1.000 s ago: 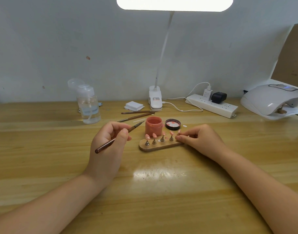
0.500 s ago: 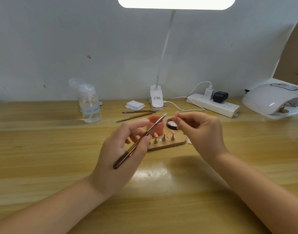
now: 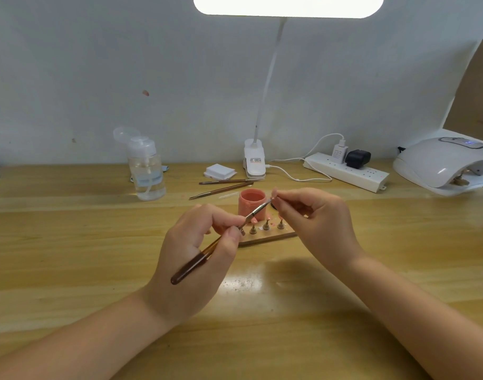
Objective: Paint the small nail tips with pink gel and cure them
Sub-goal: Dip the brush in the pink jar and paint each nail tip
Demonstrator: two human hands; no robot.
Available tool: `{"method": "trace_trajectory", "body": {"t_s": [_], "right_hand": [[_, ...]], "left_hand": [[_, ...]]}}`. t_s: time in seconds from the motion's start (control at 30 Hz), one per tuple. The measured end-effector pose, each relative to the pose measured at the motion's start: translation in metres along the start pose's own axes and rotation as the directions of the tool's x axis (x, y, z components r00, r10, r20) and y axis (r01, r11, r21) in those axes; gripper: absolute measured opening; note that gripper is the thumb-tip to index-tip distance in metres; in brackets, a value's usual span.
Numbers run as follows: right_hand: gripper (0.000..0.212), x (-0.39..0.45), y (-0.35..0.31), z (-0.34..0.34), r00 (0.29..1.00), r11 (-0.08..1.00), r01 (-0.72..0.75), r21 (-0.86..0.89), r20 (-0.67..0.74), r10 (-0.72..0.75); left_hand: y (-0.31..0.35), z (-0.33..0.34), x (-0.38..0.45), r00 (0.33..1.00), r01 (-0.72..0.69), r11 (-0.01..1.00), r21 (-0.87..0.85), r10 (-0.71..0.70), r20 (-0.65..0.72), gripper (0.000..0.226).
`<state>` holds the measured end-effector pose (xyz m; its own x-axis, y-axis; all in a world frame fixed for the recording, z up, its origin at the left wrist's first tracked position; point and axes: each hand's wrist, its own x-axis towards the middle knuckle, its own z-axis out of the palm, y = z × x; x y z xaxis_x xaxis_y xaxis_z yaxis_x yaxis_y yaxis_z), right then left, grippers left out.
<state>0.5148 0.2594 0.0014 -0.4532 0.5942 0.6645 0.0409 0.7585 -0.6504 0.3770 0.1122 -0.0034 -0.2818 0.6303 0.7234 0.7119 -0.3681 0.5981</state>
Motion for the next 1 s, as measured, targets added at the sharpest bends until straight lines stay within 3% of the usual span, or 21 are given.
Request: {"method": "trace_trajectory", "body": {"t_s": [0.5, 0.77, 1.0], "right_hand": [[0.016, -0.001, 0.001, 0.003, 0.999, 0.998, -0.048, 0.052, 0.017, 0.047], [0.016, 0.006, 0.009, -0.008, 0.988, 0.983, -0.110, 0.145, -0.092, 0.124], [0.012, 0.001, 0.005, -0.003, 1.000, 0.998, -0.023, 0.051, -0.006, 0.024]], "left_hand": [[0.000, 0.001, 0.001, 1.000, 0.008, 0.999, 0.035, -0.009, 0.022, 0.017], [-0.001, 0.000, 0.001, 0.999, 0.048, 0.999, -0.022, -0.049, -0.017, 0.015], [0.001, 0.000, 0.001, 0.999, 0.020, 1.000, 0.015, -0.020, 0.032, 0.021]]}}
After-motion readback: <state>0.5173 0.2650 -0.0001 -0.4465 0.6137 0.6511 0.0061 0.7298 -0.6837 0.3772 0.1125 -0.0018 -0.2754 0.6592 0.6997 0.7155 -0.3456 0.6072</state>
